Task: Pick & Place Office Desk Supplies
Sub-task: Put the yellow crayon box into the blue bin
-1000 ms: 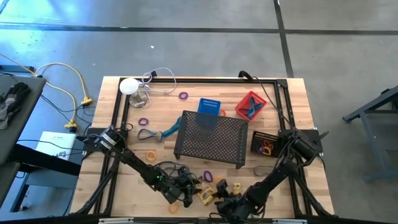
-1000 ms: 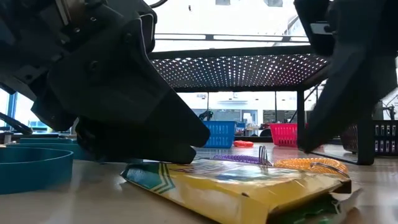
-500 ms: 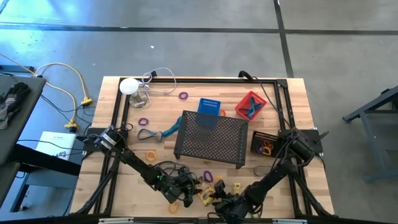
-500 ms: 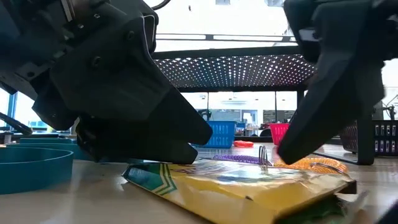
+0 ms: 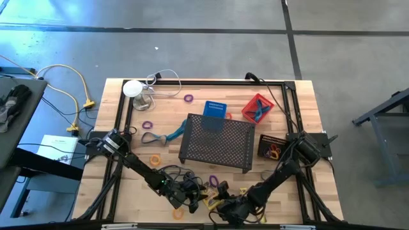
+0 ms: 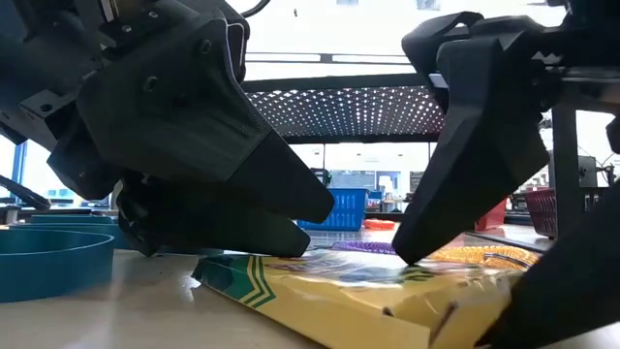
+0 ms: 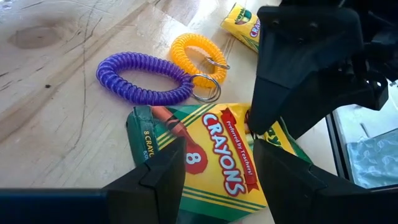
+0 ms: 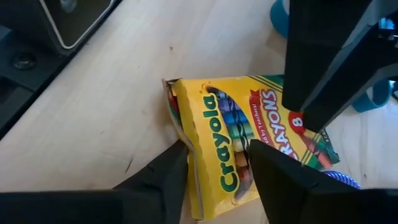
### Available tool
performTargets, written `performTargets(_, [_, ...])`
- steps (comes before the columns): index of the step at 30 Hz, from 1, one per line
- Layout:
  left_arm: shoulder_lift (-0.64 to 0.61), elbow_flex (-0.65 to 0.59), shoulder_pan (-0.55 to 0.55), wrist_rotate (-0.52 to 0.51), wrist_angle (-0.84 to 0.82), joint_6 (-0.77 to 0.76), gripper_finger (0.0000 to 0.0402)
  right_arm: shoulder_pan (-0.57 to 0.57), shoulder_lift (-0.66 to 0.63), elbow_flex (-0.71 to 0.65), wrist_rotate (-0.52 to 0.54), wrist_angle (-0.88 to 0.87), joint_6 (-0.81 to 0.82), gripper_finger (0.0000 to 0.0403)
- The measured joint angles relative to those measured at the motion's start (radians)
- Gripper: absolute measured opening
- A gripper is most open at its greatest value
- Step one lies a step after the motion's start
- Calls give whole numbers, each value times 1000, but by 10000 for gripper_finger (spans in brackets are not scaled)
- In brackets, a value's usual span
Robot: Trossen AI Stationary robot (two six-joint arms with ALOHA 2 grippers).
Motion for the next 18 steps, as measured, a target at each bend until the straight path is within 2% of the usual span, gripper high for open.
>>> performTargets(4, [0,0,0,2,1,0,184,-3,0,-1,-25,1,-1,110])
performTargets(10, [0,0,0,3,7,0,184,-4,0,-2,-30,0,-16,19])
performTargets(18, [2,0,-1,9,35,43,184,2,0,-3,-30,6,-6,5])
